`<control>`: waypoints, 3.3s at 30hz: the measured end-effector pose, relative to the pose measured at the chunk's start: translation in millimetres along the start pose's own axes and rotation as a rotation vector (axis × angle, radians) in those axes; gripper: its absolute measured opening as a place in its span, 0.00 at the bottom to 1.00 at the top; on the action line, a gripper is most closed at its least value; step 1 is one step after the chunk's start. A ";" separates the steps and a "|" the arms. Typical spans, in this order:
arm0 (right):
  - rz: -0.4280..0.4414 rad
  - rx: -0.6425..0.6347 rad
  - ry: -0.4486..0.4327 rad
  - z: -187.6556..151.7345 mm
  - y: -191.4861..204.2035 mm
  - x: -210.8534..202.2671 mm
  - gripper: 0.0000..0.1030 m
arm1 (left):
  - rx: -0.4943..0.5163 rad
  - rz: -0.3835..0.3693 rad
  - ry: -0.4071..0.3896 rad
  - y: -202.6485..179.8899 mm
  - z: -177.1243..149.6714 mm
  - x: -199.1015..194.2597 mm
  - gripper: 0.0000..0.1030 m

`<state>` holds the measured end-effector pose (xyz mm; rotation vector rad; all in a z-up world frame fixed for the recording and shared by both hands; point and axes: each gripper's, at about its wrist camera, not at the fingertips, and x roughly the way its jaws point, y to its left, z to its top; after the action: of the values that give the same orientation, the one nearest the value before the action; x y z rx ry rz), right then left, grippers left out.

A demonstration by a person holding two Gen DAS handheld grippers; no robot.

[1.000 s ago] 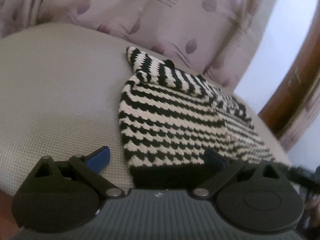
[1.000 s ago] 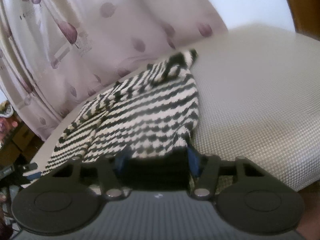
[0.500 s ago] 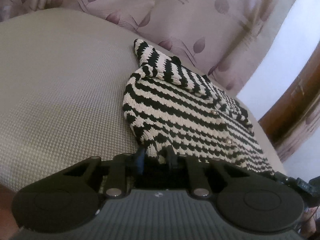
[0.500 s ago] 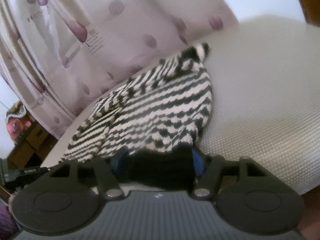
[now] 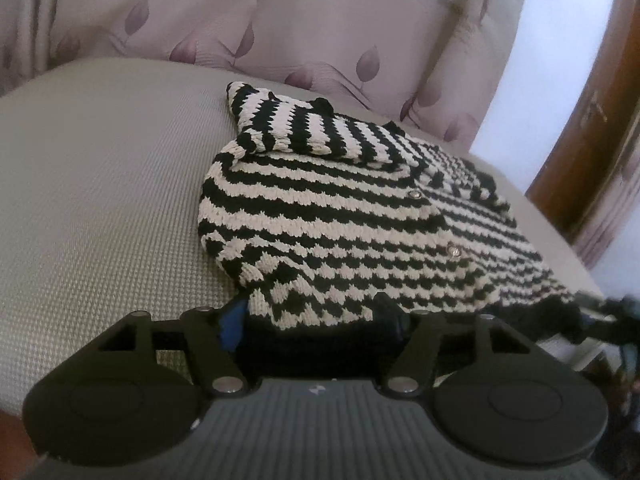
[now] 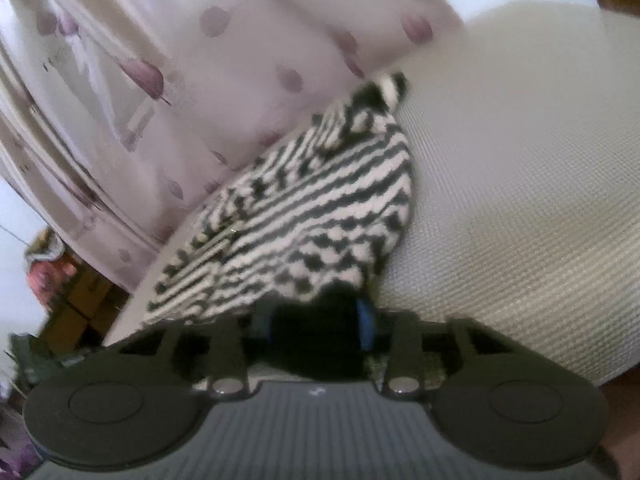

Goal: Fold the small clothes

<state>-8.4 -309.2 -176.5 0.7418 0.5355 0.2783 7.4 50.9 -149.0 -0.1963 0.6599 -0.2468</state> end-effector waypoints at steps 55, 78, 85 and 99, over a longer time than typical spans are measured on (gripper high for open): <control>0.127 0.155 -0.099 14.8 -1.9 -6.1 0.12 | -0.218 -0.182 -0.025 39.4 22.3 8.6 0.15; 0.291 0.228 -0.228 79.1 12.4 6.0 0.13 | -0.183 -0.153 -0.294 -0.2 86.0 -7.4 0.15; 0.282 0.189 -0.243 115.2 14.6 17.0 0.13 | -0.219 -0.143 -0.342 3.0 118.2 9.6 0.15; 0.243 0.218 -0.247 187.4 -3.9 85.6 0.13 | -0.269 -0.046 -0.391 8.1 188.9 73.8 0.15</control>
<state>166.7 -381.8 -95.5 1.0399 0.2420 0.3517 183.2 56.6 -47.8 -0.5040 0.2973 -0.1563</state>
